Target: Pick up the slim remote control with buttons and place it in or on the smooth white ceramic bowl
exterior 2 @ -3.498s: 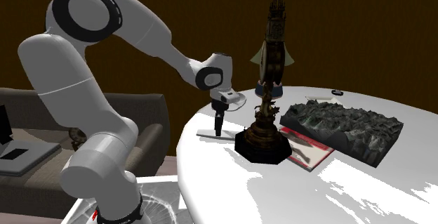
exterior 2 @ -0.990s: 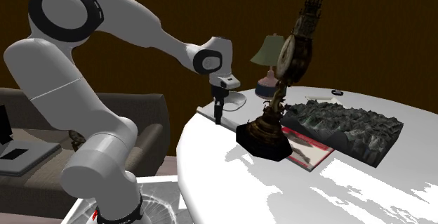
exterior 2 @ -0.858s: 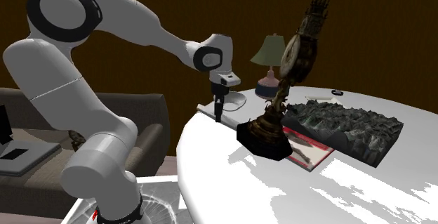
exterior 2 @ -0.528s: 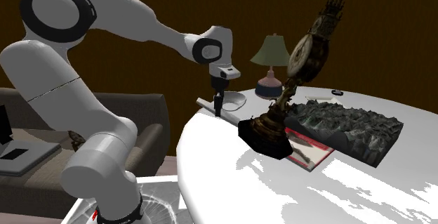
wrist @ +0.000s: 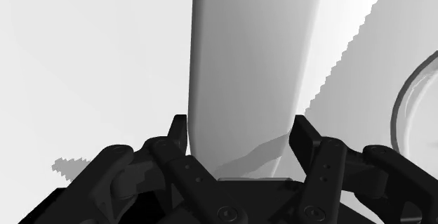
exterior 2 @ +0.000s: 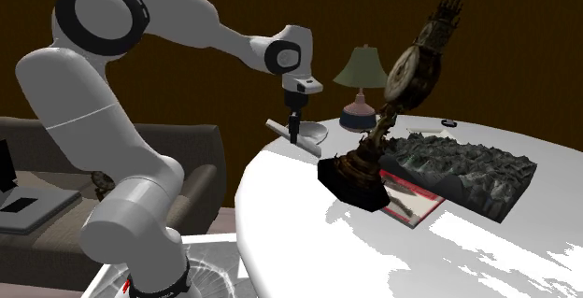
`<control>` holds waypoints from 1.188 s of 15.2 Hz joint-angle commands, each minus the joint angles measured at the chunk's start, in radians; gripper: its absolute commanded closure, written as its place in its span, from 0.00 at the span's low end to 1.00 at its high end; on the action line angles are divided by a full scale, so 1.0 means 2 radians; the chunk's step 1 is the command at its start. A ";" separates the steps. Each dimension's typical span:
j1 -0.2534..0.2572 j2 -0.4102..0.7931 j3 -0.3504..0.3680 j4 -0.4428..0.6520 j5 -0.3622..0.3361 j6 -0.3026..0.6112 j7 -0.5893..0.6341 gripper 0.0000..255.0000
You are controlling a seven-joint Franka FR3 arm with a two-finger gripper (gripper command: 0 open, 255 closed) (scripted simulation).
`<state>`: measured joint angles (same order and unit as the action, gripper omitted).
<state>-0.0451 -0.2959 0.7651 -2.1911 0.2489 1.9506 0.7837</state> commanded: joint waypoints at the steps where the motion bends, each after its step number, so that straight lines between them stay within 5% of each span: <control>1: -0.007 0.041 0.028 0.036 -0.025 0.002 0.037 1.00; 5: -0.009 0.148 0.079 0.117 -0.108 0.000 0.124 1.00; 8: 0.022 0.239 0.092 0.187 -0.187 -0.017 0.193 1.00; 18: 0.249 0.491 0.022 0.519 -0.348 -0.145 0.288 1.00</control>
<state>0.3984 0.6346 0.8256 -1.2392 -0.4207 1.6939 1.3507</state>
